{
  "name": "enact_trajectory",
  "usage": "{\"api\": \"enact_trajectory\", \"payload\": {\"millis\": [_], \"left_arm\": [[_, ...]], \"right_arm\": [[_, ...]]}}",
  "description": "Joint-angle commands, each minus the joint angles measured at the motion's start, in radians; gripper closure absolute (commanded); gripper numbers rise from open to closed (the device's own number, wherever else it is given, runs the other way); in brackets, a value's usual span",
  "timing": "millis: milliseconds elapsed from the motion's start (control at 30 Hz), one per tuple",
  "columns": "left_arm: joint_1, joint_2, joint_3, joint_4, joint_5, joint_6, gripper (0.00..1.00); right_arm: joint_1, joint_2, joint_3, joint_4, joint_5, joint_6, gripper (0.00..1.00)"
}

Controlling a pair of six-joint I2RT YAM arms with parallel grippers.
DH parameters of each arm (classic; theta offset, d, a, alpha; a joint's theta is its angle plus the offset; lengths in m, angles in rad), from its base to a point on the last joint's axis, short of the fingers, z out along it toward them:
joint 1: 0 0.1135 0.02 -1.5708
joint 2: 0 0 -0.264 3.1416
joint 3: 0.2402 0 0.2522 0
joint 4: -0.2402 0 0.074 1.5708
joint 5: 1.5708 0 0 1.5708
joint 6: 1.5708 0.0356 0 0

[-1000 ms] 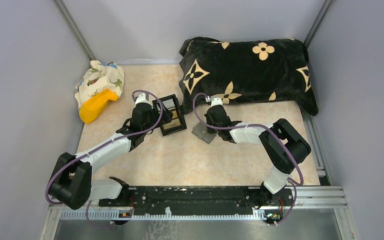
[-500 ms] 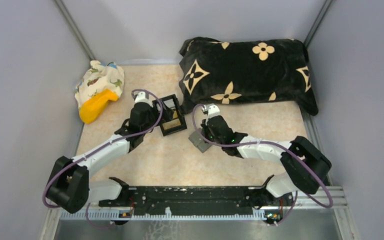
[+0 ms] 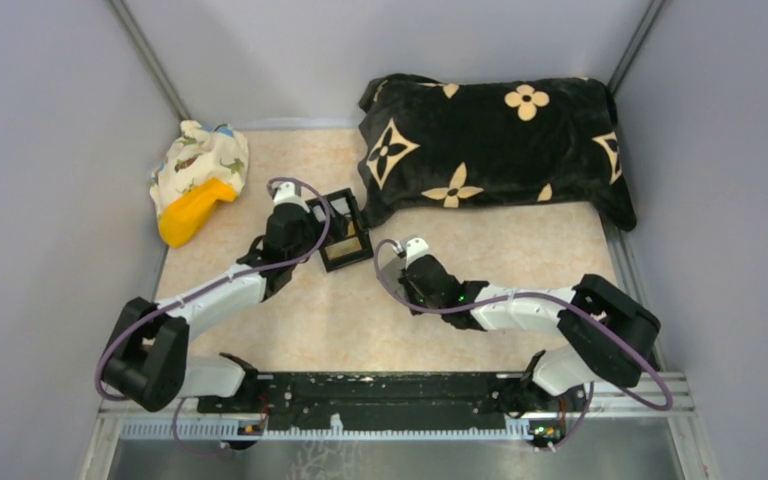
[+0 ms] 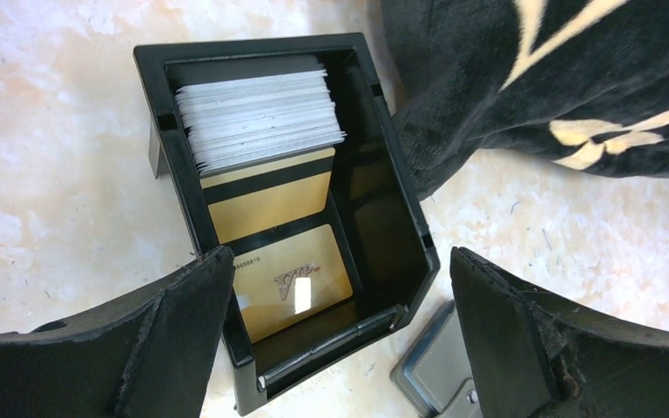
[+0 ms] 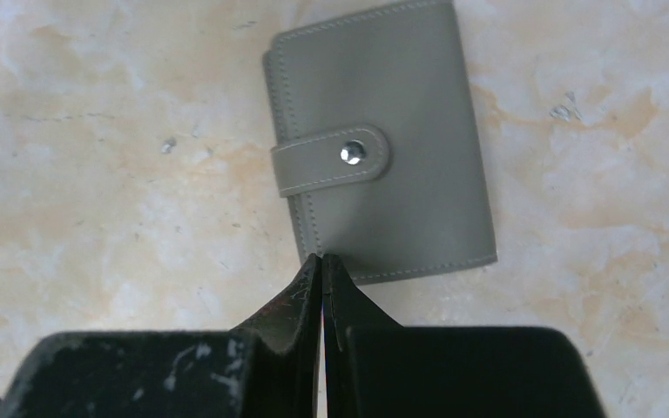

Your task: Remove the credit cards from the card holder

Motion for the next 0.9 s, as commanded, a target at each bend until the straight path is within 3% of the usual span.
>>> {"api": "enact_trajectory", "payload": {"millis": [0,333,500,633,767,867], "left_arm": [[-0.002,0.043,0.019,0.042,0.027,0.015,0.01],[-0.004,0.008,-0.027,0.055,0.011,0.025,0.01],[-0.004,0.022,-0.036,0.061,0.029,0.035,0.01],[-0.004,0.024,-0.033,0.074,0.062,0.036,0.01],[-0.019,-0.006,-0.039,0.121,0.126,0.080,0.01],[-0.032,-0.033,-0.052,0.142,0.133,0.095,0.01]], "right_arm": [[-0.001,0.000,0.011,-0.088,0.147,0.065,1.00],[-0.200,0.040,0.056,-0.183,0.190,0.033,1.00],[-0.395,0.053,0.121,-0.178,0.173,-0.023,1.00],[-0.407,0.051,0.210,-0.167,0.142,-0.071,1.00],[-0.401,0.028,0.198,-0.081,-0.026,-0.064,1.00],[-0.372,0.032,0.184,-0.014,-0.132,-0.039,0.62]]}}
